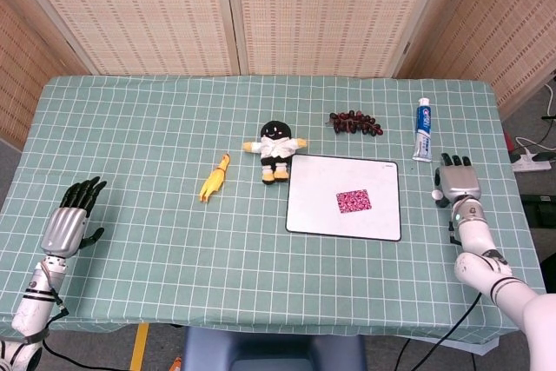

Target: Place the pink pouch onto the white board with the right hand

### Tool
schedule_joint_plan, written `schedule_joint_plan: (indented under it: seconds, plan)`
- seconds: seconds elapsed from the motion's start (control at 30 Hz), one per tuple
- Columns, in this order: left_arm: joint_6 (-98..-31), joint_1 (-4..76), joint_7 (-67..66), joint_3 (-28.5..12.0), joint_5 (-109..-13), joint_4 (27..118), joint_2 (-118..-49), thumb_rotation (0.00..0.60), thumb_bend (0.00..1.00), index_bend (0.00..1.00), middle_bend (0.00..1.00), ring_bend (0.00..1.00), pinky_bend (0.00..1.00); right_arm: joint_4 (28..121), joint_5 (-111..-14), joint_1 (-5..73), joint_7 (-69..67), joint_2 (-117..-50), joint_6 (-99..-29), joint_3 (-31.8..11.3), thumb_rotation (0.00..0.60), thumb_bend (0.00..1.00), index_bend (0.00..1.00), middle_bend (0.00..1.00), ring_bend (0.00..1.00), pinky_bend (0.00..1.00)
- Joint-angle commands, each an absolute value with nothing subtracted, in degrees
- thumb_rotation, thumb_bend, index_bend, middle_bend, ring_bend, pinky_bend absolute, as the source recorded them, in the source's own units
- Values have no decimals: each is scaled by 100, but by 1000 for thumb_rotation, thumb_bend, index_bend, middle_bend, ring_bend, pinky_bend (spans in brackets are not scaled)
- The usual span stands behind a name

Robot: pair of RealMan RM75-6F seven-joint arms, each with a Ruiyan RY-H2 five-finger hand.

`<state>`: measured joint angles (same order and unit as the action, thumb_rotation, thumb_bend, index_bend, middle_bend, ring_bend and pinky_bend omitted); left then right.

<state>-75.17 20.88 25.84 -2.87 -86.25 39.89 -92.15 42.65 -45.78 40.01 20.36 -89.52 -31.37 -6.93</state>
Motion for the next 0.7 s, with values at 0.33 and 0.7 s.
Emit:
schedule_joint_plan:
  seconds: [0.33, 0.7]
  plan:
    - [-7505, 2096, 2582, -289, -8621, 3991, -9216, 600, 222, 0, 0, 0, 0, 4224, -4661, 3999, 1962, -8967, -3063, -760, 600, 232, 468, 0, 0, 0]
    - [-7475, 2103, 2599, -283, -8618, 3991, -9213, 600, 221, 0, 0, 0, 0, 4167, -4595, 3997, 2067, -9009, -3004, -770, 600, 236, 485, 0, 0, 0]
